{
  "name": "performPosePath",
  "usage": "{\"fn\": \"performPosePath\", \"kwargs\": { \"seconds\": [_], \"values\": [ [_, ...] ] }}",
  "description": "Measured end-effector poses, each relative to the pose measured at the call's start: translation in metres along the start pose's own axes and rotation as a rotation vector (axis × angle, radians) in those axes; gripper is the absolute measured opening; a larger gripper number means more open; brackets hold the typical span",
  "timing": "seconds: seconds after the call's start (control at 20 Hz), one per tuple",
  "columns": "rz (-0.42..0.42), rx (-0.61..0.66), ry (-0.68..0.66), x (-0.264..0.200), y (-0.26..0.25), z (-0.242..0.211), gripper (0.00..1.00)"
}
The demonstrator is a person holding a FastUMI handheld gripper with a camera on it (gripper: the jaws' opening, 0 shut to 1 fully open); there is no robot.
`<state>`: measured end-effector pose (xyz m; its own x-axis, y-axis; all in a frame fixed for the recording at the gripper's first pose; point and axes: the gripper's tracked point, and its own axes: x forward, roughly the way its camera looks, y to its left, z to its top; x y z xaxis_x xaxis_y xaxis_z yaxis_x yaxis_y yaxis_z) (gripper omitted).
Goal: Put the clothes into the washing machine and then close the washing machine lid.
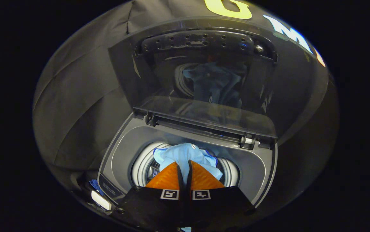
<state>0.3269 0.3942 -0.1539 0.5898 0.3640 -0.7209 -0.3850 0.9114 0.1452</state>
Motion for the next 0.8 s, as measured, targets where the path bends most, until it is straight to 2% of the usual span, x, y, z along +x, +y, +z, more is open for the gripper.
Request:
{"fn": "performPosePath", "kwargs": {
  "seconds": [0.2, 0.35, 0.5, 0.8],
  "values": [
    [-0.003, -0.002, 0.014, 0.004, -0.002, -0.004, 0.01],
    [0.035, 0.02, 0.109, 0.0, 0.006, -0.016, 0.49],
    [0.011, 0.05, 0.055, 0.005, 0.003, -0.004, 0.97],
    [0.021, 0.041, -0.006, -0.013, 0.006, 0.024, 0.97]
  ]
}}
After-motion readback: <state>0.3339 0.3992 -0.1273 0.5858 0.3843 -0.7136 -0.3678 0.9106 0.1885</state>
